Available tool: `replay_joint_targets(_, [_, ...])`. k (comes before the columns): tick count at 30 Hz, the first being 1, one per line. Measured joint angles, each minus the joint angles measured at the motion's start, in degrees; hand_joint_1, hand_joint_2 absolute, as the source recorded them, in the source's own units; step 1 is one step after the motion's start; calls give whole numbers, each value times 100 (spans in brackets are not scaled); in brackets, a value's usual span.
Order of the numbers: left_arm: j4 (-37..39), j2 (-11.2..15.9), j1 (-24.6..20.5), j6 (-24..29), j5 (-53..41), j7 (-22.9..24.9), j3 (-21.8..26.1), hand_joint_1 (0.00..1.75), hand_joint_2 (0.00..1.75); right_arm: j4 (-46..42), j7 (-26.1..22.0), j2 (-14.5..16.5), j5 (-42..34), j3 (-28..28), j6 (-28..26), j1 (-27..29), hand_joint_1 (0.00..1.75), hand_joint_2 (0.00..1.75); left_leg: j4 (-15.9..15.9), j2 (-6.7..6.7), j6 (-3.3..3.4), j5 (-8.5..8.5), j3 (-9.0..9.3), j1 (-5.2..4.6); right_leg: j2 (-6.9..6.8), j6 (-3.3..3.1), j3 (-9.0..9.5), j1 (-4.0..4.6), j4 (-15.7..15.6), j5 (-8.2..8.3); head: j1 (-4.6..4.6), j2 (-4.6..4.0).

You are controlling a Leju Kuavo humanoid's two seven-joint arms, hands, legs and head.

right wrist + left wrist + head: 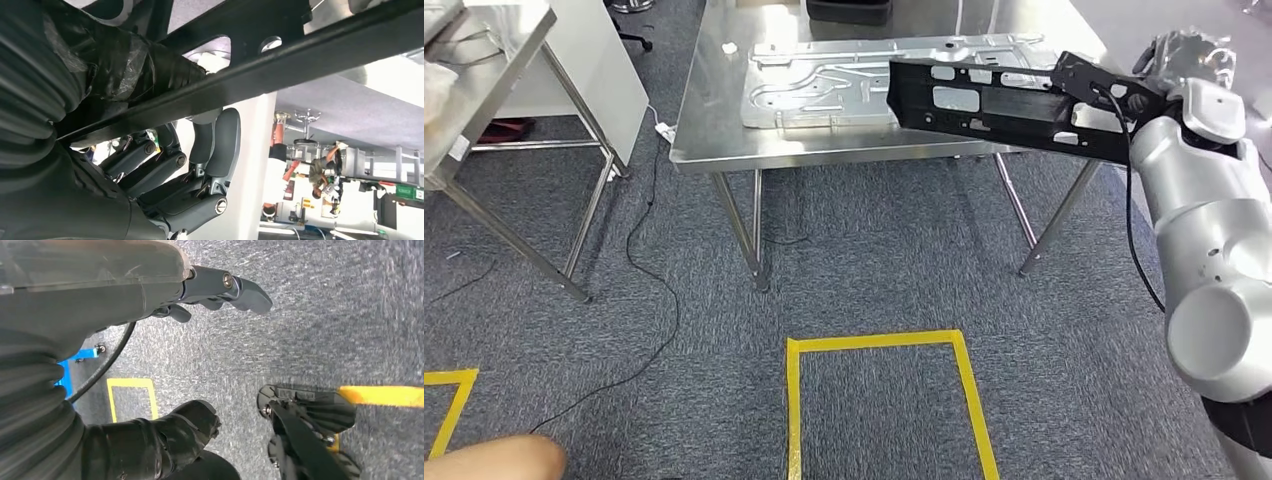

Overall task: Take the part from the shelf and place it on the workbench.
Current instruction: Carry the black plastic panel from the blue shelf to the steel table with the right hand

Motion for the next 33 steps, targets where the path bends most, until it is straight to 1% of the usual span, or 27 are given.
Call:
replay_joint_targets(1, [0, -1, 5, -8, -10, -5, -1, 0, 175, 0, 0, 1, 0, 0, 0, 7, 175, 175, -35, 0, 10, 132, -30, 0, 13, 3, 38, 3, 2, -31, 1, 0])
replay_joint_targets(2, [0, 0, 7, -10, -17, -9, -1, 0, 175, 0, 0, 1, 0, 0, 0, 11, 175, 175, -301, -1, 32, 352, 60, -1, 23, 12, 87, 6, 2, -67, 1, 0])
replay_joint_targets(3, [0, 3, 8, -11, -23, -11, -2, 0, 175, -1, 0, 1, 0, 0, -1, 12, 175, 175, -709, -4, 68, 596, 218, -8, 31, 23, 144, 9, 2, -106, 1, 0])
replay_joint_targets(4, [0, 8, 10, -11, -29, -14, -2, 0, 175, 1, 0, -1, 0, 0, -2, 7, 175, 175, -1082, -7, 108, 764, 392, -23, 37, 43, 188, 19, 1, -143, 3, 0])
replay_joint_targets(5, [0, 12, 8, -10, -32, -17, -2, 0, 175, 1, 0, -2, 0, 0, -2, 0, 175, 175, -1377, -4, 143, 843, 537, -39, 43, 67, 215, 24, -2, -170, 2, 0])
replay_joint_targets(6, [0, 16, 5, -9, -33, -19, -2, 0, 175, -1, 0, -5, 0, 0, -3, -4, 175, 175, -1548, -3, 171, 846, 621, -57, 46, 96, 236, 26, -12, -184, 4, 0])
replay_joint_targets(9, [0, 15, 2, 2, -31, -20, -2, 0, 175, -9, -2, -21, 0, 0, -7, 8, 175, 175, -1696, 4, 235, 775, 763, -51, 42, 182, 266, 26, 20, -147, 8, 0])
replay_joint_targets(10, [0, 11, 5, 7, -28, -20, -2, 0, 175, -11, -11, -26, 0, 0, -9, 14, 175, 175, -1743, 7, 261, 769, 831, -38, 33, 205, 241, 22, 106, -164, 8, 0])
replay_joint_targets(11, [0, 8, 4, 10, -26, -20, -2, 0, 175, -14, -30, -33, -2, -1, -15, 15, 175, 175, -1782, 7, 283, 766, 894, -28, 24, 225, 158, 14, 275, -234, 11, 0])
replay_joint_targets(12, [0, 7, 1, 12, -23, -20, -2, 0, 175, -15, -67, -41, -9, -5, -21, 13, 175, 175, -1811, 5, 300, 754, 937, -21, 15, 248, 2, 4, 548, -345, 13, 0])
replay_joint_targets(14, [0, 6, -7, 18, -17, -19, -2, 0, 175, -10, -189, -52, -31, -22, -24, 23, 175, 175, -1813, -7, 321, 713, 977, -20, 9, 297, -448, -15, 1239, -607, 14, 0])
replay_joint_targets(15, [0, 7, -5, 23, -15, -16, -2, 0, 175, -7, -269, -55, -43, -32, -14, 43, 175, 175, -1805, -15, 321, 683, 1003, -19, 7, 319, -640, -27, 1460, -648, 12, 0])
replay_joint_targets(16, [0, 7, -1, 28, -13, -9, -1, 0, 175, -3, -351, -55, -51, -39, 2, 67, 175, 175, -1793, -24, 313, 645, 1038, -17, 5, 334, -746, -40, 1496, -579, 13, 0])
replay_joint_targets(17, [0, 4, 4, 31, -10, 2, -1, 0, 175, -1, -435, -54, -56, -45, 20, 84, 175, 175, -1775, -31, 301, 601, 1080, -14, 2, 343, -741, -52, 1315, -380, 13, 0])
replay_joint_targets(18, [0, -2, 7, 32, -10, 13, 0, 0, 175, -1, -513, -53, -60, -49, 38, 93, 175, 175, -1753, -35, 284, 550, 1125, -11, -5, 344, -642, -63, 945, -80, 12, 0])
replay_joint_targets(19, [0, -8, 9, 32, -10, 22, 1, 0, 175, 2, -588, -52, -61, -55, 56, 93, 175, 175, -1731, -37, 261, 501, 1158, -10, -13, 334, -533, -62, 577, 154, 14, 0])
replay_joint_targets(20, [0, -15, 2, 33, -11, 27, 1, 0, 175, 7, -658, -47, -67, -62, 85, 86, 175, 175, -1707, -39, 234, 460, 1165, -10, -22, 309, -444, -43, 251, 296, 19, 0])
replay_joint_targets(21, [0, -20, -8, 34, -12, 28, 1, 0, 175, 10, -729, -38, -75, -70, 117, 82, 175, 175, -1692, -40, 205, 430, 1154, -11, -27, 268, -392, -20, 62, 379, 21, 0])
replay_joint_targets(23, [0, -25, -21, 38, -16, 29, 0, 0, 175, 15, -865, -10, -95, -85, 176, 86, 175, 175, -1675, -40, 146, 400, 1136, -20, -24, 177, -378, 12, -16, 357, 26, 0])
replay_joint_targets(25, [0, -25, -18, 38, -21, 29, 1, 0, 175, 14, -971, 35, -102, -90, 193, 97, 175, 175, -1611, -41, 91, 346, 1120, -24, -21, 113, -332, -15, -19, 366, 24, 0])
replay_joint_targets(26, [0, -26, -21, 38, -24, 29, 1, 0, 175, 13, -1008, 57, -108, -95, 198, 92, 175, 175, -1462, -40, 65, 275, 1048, -21, -21, 86, -305, -29, -29, 357, 21, 0])
replay_joint_targets(27, [0, -26, -25, 38, -25, 29, 1, 0, 175, 12, -1045, 85, -115, -101, 204, 85, 175, 175, -1180, -41, 42, 156, 898, -11, -22, 60, -281, -33, -36, 345, 21, 0])
replay_joint_targets(29, [0, -27, -29, 38, -27, 30, 1, 0, 175, 13, -1124, 130, -135, -114, 225, 84, 175, 175, -420, -40, 18, -140, 468, 2, -17, 13, -263, -20, -33, 313, 20, 0])
replay_joint_targets(30, [0, -27, -27, 39, -26, 33, 1, 0, 175, 14, -1170, 154, -145, -117, 234, 95, 175, 175, -138, -40, 16, -221, 276, 5, -8, 0, -254, -11, -28, 297, 21, 0])
replay_joint_targets(31, [0, -27, -24, 40, -25, 36, 0, 0, 175, 15, -1212, 173, -156, -118, 240, 106, 175, 175, -55, -40, 17, -188, 171, 5, 2, -6, -241, -6, -21, 281, 20, 0])
replay_joint_targets(32, [0, -27, -21, 42, -23, 39, 0, 0, 175, 15, -1248, 187, -167, -119, 242, 114, 175, 175, -184, -40, 21, -38, 171, 5, 12, -5, -222, -3, -12, 262, 21, 0])
replay_joint_targets(33, [0, -27, -18, 44, -21, 41, 0, 0, 175, 14, -1278, 198, -179, -120, 242, 118, 175, 175, -507, -40, 34, 205, 271, 5, 19, 2, -194, 0, -4, 240, 21, 0])
